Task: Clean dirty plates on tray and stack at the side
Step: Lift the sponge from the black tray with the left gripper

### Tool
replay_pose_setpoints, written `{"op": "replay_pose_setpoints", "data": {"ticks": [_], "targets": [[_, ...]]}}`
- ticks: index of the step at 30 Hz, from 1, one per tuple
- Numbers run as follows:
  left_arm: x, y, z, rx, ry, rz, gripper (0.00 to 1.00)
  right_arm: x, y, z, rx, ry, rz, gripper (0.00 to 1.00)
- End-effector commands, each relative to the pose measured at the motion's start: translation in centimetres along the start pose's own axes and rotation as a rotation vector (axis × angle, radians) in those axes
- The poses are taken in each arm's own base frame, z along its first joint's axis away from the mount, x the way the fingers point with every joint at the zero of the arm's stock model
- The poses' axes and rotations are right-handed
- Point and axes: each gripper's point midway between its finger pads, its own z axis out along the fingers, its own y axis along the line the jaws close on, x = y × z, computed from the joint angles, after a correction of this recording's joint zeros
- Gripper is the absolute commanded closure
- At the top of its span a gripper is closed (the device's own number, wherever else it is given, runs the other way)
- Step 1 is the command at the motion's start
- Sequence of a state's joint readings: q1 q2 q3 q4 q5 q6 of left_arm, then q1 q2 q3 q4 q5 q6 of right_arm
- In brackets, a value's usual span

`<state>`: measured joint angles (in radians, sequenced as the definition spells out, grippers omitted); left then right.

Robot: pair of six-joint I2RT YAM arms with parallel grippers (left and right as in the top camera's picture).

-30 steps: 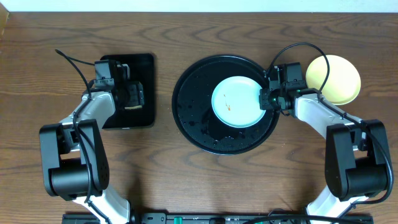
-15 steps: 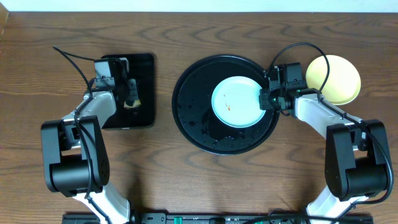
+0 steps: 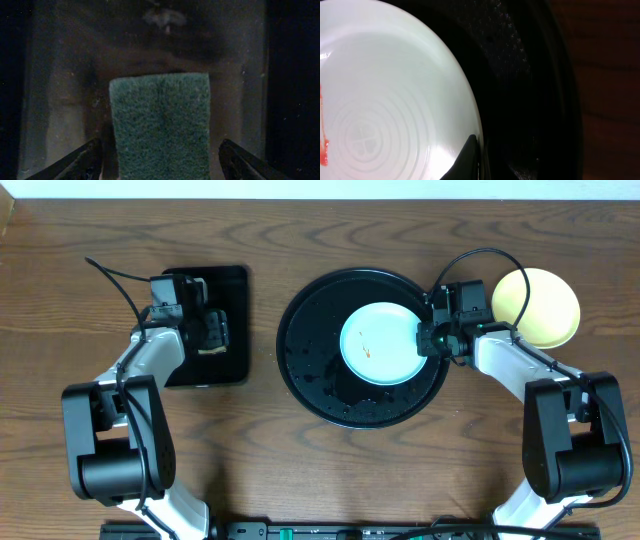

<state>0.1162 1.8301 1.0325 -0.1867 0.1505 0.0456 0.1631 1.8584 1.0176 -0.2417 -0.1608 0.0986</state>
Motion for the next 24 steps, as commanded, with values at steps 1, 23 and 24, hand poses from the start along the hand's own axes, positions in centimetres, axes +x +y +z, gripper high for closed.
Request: {"op": "replay_pose_setpoints", "data": {"ticks": [1,23,24], "targets": [[1.2,-0.5,1.2,0.003,0.045,0.005,0.28,0.4,0.5,0.2,-0.016,0.012,-0.004,0.98],[-6.5,-0.7,-7.3,-0.02,-0.253,0.023,0.93,-0.1,2.6,0.1,-0.137,-0.007,-0.011,0.99],[-6.6,-0.8,-8.0,-0.02,-0.261,0.023,0.93,-0.1,2.6,0.1,-0.137,-0.007,-0.011,0.99]]}}
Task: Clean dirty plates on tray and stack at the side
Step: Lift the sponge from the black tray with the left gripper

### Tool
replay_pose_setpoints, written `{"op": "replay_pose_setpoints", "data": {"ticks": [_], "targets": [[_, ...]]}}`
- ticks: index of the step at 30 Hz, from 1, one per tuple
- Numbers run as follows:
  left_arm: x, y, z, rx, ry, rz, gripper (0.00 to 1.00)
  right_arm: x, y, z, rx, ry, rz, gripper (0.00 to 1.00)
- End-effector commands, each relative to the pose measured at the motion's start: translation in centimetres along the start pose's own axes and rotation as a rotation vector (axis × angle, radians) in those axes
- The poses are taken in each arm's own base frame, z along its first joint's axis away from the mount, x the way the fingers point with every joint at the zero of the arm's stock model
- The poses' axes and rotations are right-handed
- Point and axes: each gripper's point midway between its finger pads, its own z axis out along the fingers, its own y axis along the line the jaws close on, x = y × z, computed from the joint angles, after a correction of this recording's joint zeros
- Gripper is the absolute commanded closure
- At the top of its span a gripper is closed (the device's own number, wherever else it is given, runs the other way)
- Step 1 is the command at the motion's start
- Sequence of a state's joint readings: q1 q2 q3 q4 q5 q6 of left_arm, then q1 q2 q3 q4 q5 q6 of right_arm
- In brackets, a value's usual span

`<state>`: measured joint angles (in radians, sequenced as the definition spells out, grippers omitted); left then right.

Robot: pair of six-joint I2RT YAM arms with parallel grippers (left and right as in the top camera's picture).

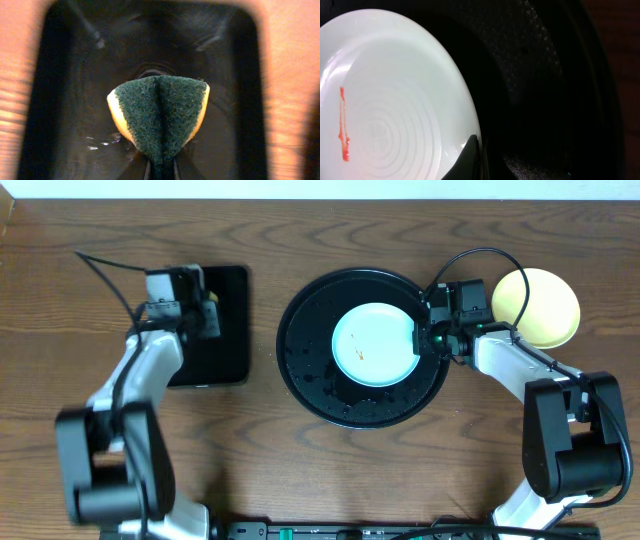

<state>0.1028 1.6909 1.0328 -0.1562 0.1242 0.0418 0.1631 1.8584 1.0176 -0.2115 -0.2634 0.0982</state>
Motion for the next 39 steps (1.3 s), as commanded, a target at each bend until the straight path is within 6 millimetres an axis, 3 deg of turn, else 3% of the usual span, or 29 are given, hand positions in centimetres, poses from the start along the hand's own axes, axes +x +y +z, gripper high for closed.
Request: {"op": "replay_pose_setpoints", "data": {"ticks": [1,12,17,32,34,39], "targets": [[-3.1,-0.1,-3.7,-0.006,-0.101,0.002,0.93,0.4,0.7,0.3,-0.03,0.012,-0.004,0.99],[-4.8,-0.5,-8.0,0.0,-0.178,0.008,0.93,0.4,0.4,0.3,-0.009,0.013,-0.007,0.99],[-3.6,-0.3,-7.8,-0.006,-0.133,0.004,0.93,0.5,0.4,0.3,-0.009,0.014,-0.006,0.99],[-3.0,-0.8,-7.8,0.022,-0.11,-0.026,0.93,0.5,0.4,0.3,-0.009,0.014,-0.006,0.99],[-3.2,0.5,-7.4,-0.046,-0.115,-0.038,0.93,0.5,0.4,0.3,-0.009,0.014,-0.006,0.99],[-2.5,0.3,-7.4,-0.038,-0.087,-0.081,0.93,0.5,0.4,0.3,-0.009,0.014,-0.006,0.99]]}}
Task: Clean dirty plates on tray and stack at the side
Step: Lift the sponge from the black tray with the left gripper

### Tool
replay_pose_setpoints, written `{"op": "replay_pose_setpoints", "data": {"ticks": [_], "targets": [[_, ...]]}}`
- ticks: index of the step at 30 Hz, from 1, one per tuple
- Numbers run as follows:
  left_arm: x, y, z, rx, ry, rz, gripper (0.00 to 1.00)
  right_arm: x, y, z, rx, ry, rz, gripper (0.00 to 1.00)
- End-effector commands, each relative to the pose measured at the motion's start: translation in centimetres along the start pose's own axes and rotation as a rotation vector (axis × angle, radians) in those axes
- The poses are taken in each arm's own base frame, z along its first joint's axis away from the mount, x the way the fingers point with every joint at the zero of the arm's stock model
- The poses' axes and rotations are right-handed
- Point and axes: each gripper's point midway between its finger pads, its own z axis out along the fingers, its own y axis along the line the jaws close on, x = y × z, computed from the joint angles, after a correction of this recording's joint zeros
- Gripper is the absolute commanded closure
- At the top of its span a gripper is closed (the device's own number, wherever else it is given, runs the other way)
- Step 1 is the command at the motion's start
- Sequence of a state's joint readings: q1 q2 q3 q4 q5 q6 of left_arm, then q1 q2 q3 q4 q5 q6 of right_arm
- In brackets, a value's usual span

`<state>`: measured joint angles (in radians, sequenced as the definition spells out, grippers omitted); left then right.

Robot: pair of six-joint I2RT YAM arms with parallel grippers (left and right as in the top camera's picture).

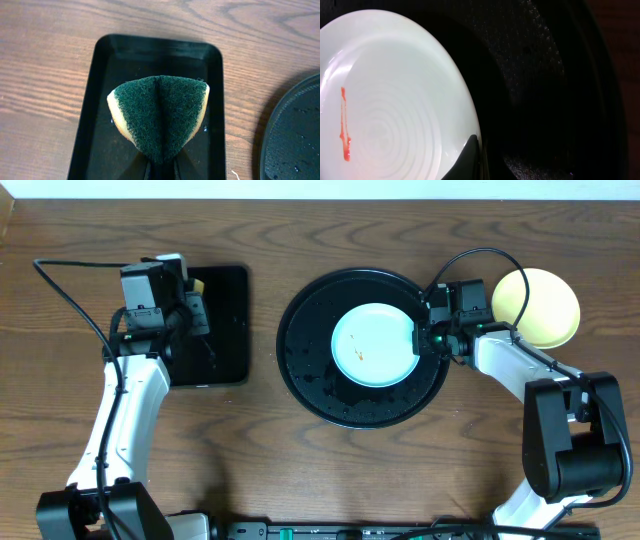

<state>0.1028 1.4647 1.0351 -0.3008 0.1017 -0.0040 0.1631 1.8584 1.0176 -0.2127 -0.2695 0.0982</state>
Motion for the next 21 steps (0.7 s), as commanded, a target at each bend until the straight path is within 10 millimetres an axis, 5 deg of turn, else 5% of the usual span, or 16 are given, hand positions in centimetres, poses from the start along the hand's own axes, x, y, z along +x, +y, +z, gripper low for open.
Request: {"op": "replay_pose_setpoints", "data": {"ticks": [1,12,21], "targets": [[-0.2,0.4,-0.3,-0.023,0.004,-0.046,0.93,0.4,0.3,0.3,-0.003,0.012,-0.006,0.99],[-0.5,-0.4,-0.2,0.026,-0.006,-0.147,0.93,0.4,0.3,0.3,-0.003,0.012,-0.006,0.99],[0.0,-9.2,-1.4,0.379,0.056,-0.209,0.93,0.4,0.3,0.3,-0.003,0.013,0.04,0.99]]}}
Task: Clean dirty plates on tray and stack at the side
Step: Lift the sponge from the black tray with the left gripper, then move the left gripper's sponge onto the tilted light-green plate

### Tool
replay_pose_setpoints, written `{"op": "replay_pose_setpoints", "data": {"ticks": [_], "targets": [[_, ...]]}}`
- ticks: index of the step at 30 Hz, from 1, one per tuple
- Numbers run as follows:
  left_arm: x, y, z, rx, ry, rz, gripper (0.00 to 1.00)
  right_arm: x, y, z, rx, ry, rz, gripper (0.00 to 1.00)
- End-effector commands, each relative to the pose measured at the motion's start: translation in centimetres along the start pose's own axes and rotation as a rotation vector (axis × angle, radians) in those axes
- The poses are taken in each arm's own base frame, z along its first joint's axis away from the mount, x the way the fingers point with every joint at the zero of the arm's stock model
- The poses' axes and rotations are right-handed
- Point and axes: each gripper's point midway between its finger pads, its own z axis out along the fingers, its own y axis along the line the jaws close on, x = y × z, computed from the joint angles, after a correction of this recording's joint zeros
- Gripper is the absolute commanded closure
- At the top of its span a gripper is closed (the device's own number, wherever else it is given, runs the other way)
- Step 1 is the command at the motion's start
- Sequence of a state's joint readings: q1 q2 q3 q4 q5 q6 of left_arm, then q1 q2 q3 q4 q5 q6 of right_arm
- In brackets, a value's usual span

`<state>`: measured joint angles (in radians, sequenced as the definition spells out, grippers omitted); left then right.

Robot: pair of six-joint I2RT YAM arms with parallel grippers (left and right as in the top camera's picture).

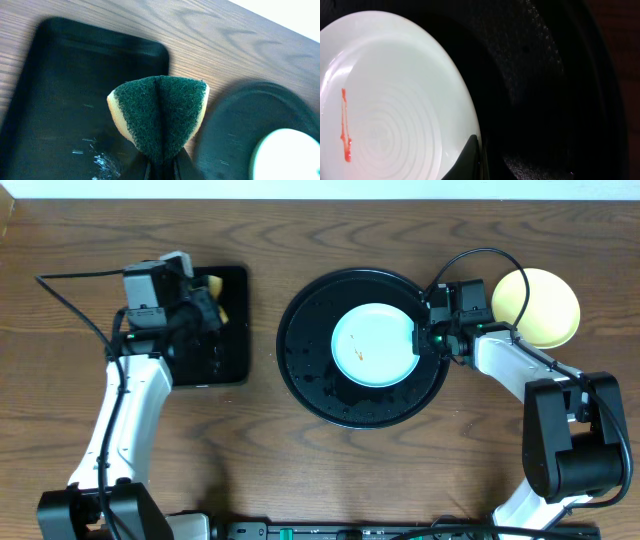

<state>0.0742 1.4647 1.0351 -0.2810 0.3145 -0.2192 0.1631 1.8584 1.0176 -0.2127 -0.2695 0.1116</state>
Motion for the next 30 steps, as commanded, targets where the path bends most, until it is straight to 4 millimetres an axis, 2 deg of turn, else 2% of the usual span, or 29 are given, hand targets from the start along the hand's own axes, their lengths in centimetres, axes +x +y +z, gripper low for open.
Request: {"op": "replay_pose_setpoints", "data": {"ticks": [1,2,4,9,13,18,22,26,30], "targets": [[1.4,-5.5,0.2,0.161,0.054,0.0,0.93,0.5,0.2,0.3,-0.003,0.015,0.029,0.99],[2.4,-7.7,0.4,0.186,0.071,0.047,0.93,0.6,0.2,0.3,-0.002,0.018,0.031,0.99],[3.7,-10.1,0.7,0.19,0.081,0.107,0.93,0.6,0.2,0.3,-0.002,0.019,0.031,0.99],[7.1,-14.4,1.4,0.209,0.12,0.218,0.92,0.6,0.2,0.3,-0.002,0.019,0.031,0.99],[11.2,-17.8,3.0,0.265,0.196,0.3,0.93,0.6,0.2,0.3,-0.002,0.019,0.031,0.99],[15.4,-20.5,5.5,0.311,0.256,0.369,0.93,0.6,0.2,0.3,-0.002,0.019,0.031,0.99],[18.1,-22.2,7.4,0.347,0.273,0.41,0.93,0.6,0.2,0.3,-0.002,0.019,0.031,0.99],[19.3,-23.0,8.9,0.366,0.267,0.428,0.92,0.6,0.2,0.3,-0.002,0.019,0.031,0.99],[20.2,-22.7,10.3,0.351,0.27,0.433,0.92,0.6,0.2,0.3,-0.003,0.019,0.031,0.99]]}}
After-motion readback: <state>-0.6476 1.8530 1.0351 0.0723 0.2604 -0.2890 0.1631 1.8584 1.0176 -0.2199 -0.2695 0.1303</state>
